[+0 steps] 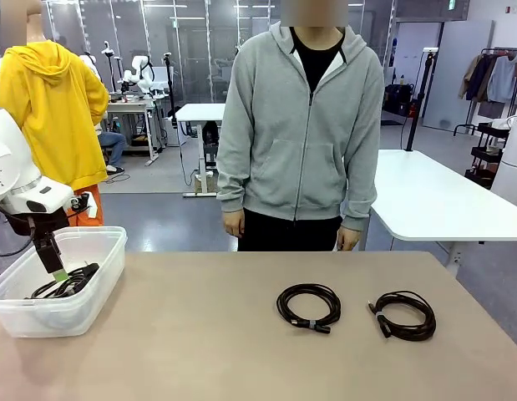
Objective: Organize and store the cables.
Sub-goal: Place the Power Cable into the Organizing box, then place the USB Extension Cable into the Organizing box.
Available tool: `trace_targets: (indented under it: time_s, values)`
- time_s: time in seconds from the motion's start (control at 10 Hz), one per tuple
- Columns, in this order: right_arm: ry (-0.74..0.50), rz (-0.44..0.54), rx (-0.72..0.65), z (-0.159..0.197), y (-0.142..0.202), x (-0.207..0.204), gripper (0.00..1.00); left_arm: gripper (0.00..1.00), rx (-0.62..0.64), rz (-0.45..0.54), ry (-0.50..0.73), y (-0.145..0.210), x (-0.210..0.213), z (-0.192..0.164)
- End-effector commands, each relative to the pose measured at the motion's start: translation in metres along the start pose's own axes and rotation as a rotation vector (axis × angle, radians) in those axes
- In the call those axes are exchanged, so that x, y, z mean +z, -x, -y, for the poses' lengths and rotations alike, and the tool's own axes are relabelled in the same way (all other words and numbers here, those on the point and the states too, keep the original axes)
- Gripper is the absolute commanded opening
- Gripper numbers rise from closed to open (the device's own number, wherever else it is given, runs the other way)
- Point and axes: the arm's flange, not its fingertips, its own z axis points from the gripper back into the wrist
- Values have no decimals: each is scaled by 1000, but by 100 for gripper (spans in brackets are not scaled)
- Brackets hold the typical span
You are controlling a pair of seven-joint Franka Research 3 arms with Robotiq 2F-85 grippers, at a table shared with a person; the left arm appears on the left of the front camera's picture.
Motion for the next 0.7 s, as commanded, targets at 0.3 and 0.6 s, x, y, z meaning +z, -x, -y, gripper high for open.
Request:
trace_targets:
  time_s: [0.3, 0.6]
  values:
    - [1, 12, 5, -2, -1, 0, 100, 100, -28, 8, 8, 2, 0, 0]
    - [1, 12, 5, -2, -1, 0, 100, 100, -28, 8, 8, 2, 0, 0]
